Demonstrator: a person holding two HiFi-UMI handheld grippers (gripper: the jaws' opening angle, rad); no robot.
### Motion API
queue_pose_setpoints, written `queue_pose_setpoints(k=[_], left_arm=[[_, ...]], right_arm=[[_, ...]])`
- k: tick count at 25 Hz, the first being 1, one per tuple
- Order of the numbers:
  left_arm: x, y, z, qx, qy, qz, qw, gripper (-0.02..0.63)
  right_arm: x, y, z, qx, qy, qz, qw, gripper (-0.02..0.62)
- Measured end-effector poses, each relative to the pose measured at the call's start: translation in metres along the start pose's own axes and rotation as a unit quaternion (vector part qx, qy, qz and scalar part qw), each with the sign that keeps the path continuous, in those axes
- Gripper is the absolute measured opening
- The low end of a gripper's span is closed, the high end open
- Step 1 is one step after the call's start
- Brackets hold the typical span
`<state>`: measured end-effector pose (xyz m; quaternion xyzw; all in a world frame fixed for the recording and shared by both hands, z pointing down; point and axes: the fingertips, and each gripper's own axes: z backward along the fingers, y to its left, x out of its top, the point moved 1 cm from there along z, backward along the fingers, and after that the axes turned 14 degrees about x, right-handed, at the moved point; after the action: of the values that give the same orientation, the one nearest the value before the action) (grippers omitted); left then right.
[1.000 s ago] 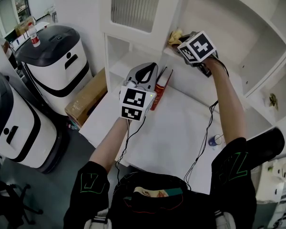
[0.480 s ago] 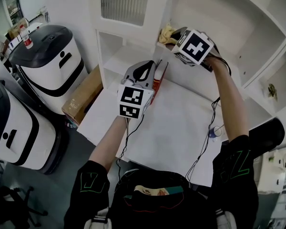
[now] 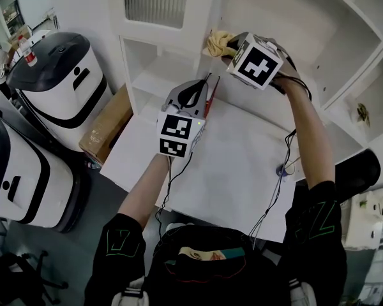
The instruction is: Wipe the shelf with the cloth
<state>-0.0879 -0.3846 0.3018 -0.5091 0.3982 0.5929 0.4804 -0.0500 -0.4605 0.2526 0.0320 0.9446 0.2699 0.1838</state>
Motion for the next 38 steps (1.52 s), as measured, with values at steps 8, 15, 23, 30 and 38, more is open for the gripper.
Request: queue_pose_setpoints(k=[8,15,23,30,38], left_arm=[[-0.009,-0.017,-0.005,-0.014,0.012,0.010,0.9998,0.000],[-0.019,-0.034,-0.010,-0.033,0.023,0.016,0.9991,0.000],[-0.025,-0.066,-0.017,-0.065,0.030,0.018,0.9973,0.000],[-0.022,-0.114,-0.028,-0.115,0.024,0.026,0.9928,0.000],[-0.024,-0.159,-0.033,-0.154,0.027,0.032,0.9871,0.000]], right_arm=[[-0.013,0.003,0.010,-0.028,0.020,0.009,0.999,0.110],[-0.032,0.008,0.020,-0.045,0.025,0.004,0.999,0.110],[-0.061,0.014,0.035,-0.061,0.028,-0.014,0.998,0.110],[-0.100,0.021,0.055,-0.074,0.048,-0.041,0.995,0.110],[-0.147,0.030,0.080,-0.092,0.075,-0.072,0.990,0.110]])
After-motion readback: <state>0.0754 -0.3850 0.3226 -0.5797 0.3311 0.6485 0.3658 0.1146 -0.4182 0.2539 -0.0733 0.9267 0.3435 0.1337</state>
